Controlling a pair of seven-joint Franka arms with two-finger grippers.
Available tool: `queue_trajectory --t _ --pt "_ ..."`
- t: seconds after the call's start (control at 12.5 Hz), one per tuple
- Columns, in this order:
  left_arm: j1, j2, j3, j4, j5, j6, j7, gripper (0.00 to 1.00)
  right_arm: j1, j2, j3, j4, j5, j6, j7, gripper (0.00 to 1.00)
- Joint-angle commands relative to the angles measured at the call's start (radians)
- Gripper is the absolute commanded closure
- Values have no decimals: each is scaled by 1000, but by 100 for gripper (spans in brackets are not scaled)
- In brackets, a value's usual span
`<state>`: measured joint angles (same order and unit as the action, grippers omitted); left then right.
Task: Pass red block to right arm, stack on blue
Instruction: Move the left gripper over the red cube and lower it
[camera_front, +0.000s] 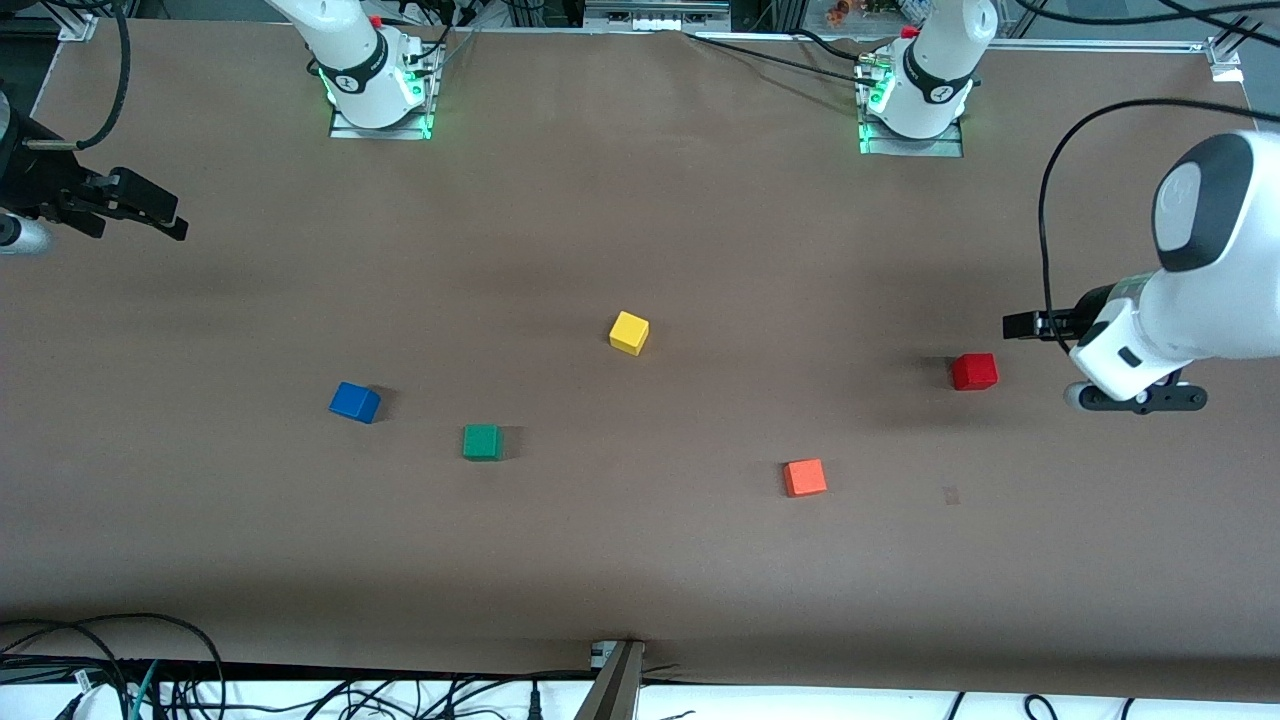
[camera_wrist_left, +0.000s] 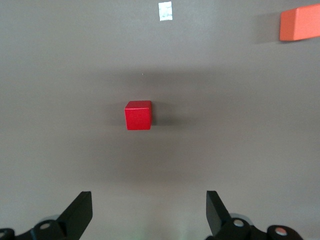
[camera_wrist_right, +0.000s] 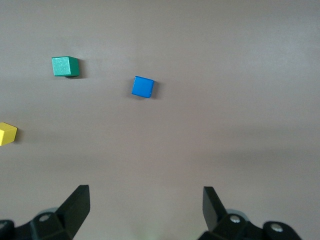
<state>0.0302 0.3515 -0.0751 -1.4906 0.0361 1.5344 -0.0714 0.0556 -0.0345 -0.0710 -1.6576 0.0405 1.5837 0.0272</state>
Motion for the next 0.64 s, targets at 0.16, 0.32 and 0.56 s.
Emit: queue_trajectory --t 0.16,0.32,0.56 --pt "19 -11 -2 -121 30 105 -5 0 7 8 -6 21 -10 -10 -3 0" --pt "37 -17 -3 -227 28 229 -7 0 7 8 -6 21 -10 -10 -3 0" --pt "42 -6 1 -336 28 381 -11 0 7 8 -6 21 -10 -10 -3 0"
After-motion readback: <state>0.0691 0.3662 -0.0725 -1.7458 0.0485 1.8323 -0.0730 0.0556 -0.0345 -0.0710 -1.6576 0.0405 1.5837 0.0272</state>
